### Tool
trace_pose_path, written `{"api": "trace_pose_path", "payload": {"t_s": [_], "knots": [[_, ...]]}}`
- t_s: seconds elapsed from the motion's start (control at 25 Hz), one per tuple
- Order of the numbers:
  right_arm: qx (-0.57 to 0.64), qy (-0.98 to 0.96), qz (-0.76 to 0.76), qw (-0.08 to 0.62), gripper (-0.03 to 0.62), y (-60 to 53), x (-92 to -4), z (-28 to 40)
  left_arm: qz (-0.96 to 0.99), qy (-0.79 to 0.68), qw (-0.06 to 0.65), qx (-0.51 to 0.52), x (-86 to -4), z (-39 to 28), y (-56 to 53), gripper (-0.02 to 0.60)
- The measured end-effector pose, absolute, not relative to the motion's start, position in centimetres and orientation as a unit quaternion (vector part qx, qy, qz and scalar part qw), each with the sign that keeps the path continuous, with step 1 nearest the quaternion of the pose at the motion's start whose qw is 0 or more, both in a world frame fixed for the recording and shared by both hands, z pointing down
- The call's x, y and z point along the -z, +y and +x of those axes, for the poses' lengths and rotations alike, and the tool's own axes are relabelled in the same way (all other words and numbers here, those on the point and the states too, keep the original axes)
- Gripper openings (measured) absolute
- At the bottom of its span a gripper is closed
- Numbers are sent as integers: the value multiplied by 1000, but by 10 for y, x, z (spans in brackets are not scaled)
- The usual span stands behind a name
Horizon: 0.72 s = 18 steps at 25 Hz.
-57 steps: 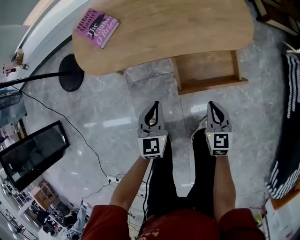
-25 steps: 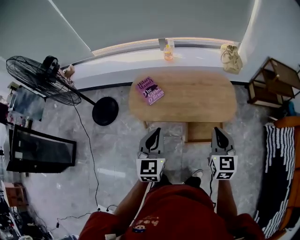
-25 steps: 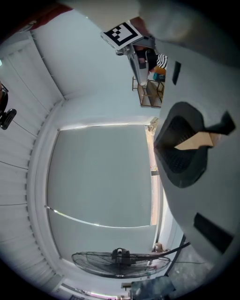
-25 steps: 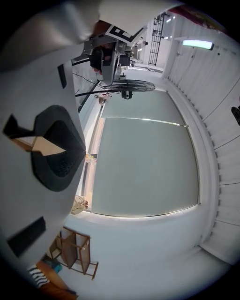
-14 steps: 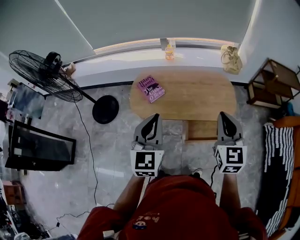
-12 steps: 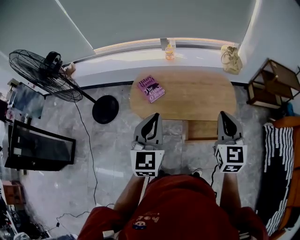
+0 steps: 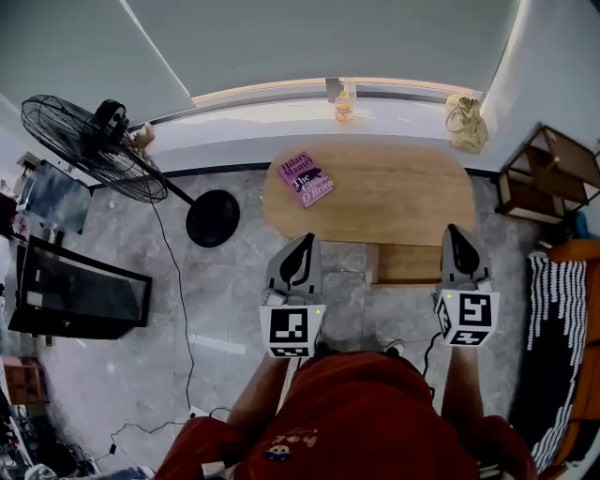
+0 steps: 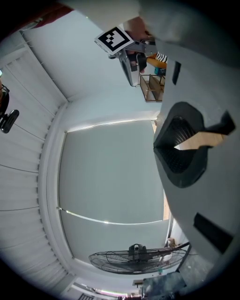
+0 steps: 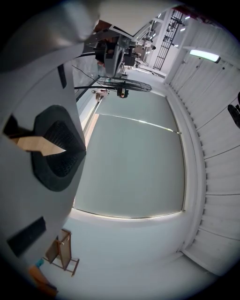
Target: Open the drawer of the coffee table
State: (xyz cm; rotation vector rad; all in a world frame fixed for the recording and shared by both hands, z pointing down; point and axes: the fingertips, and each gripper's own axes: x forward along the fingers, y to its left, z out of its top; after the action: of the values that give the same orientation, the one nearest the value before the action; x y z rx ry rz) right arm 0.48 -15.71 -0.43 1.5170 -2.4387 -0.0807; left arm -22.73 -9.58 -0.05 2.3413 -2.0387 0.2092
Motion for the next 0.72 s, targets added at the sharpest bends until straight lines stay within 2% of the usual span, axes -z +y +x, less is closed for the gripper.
{"api": "trace_pose_path", "payload": {"t_s": [0.72], "knots": [[30,-837,536,108,-3,-152,6,8,756,-651,20,-71,-8,-218,-96,6]]}}
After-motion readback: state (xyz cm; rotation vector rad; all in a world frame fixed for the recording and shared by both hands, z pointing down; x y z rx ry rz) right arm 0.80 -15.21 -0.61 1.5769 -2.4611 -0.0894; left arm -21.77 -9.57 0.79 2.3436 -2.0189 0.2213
